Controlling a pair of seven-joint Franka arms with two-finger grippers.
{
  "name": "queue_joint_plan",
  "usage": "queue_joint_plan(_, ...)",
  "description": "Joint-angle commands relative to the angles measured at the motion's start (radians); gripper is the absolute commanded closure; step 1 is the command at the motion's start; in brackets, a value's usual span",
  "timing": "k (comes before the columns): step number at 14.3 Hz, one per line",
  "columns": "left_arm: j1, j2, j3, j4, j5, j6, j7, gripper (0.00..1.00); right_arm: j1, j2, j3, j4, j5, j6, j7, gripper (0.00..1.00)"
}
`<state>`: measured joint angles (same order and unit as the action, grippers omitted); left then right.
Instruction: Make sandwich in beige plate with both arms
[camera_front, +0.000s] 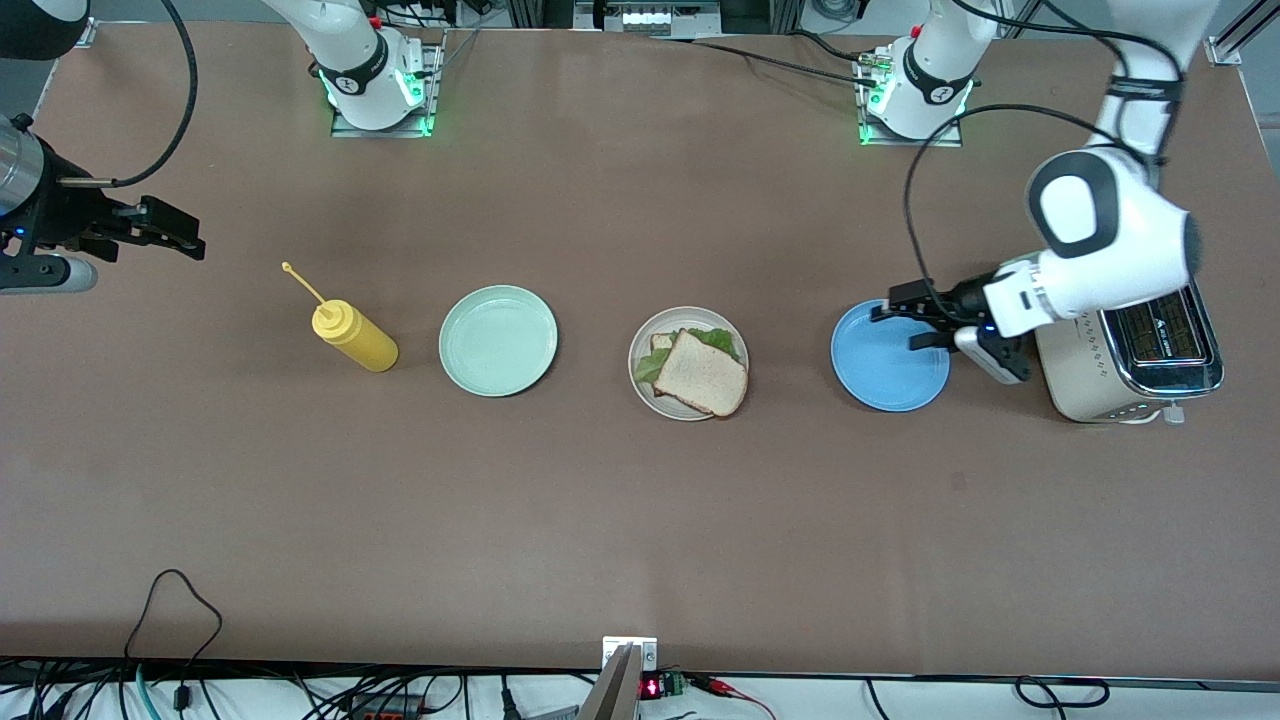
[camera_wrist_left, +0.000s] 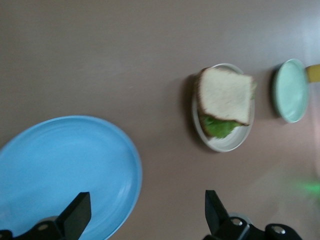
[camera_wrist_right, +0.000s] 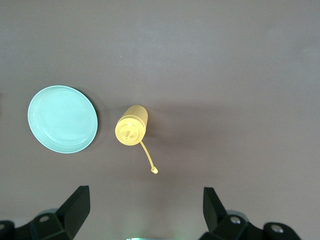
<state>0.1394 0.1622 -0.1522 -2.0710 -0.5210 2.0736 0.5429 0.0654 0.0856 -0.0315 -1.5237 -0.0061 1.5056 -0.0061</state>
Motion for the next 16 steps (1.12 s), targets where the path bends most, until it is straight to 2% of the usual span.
queue_joint_plan(1, -0.007, -0.009, 0.045, 0.121, 0.204, -0.131, -0.133, 0.0, -0.002, -0.007, -0.002, -0.003, -0.002, 0.004, 0.008, 0.0)
queue_joint_plan(4, -0.027, -0.007, 0.1, 0.257, 0.359, -0.147, -0.276, 0.0, -0.006, -0.009, -0.007, -0.003, -0.002, 0.002, 0.005, 0.0)
queue_joint_plan(6, -0.084, -0.004, 0.137, 0.371, 0.458, -0.237, -0.375, 0.0, -0.006, -0.007, -0.008, -0.003, -0.002, 0.004, 0.008, 0.0)
queue_joint_plan(8, -0.125, -0.001, 0.149, 0.484, 0.489, -0.385, -0.522, 0.0, -0.002, -0.007, -0.007, -0.003, -0.002, 0.004, 0.008, 0.0)
queue_joint_plan(10, -0.132, -0.007, 0.155, 0.554, 0.499, -0.463, -0.569, 0.0, -0.004, -0.007, -0.007, -0.003, -0.002, 0.002, 0.005, 0.0)
queue_joint_plan(13, -0.132, -0.065, 0.175, 0.58, 0.492, -0.55, -0.572, 0.0, -0.006, -0.009, -0.007, -0.003, 0.0, 0.001, 0.008, 0.0)
queue_joint_plan(16, -0.123, -0.134, 0.174, 0.514, 0.493, -0.547, -0.574, 0.0, -0.007, -0.007, -0.01, -0.003, 0.0, -0.001, 0.008, 0.0)
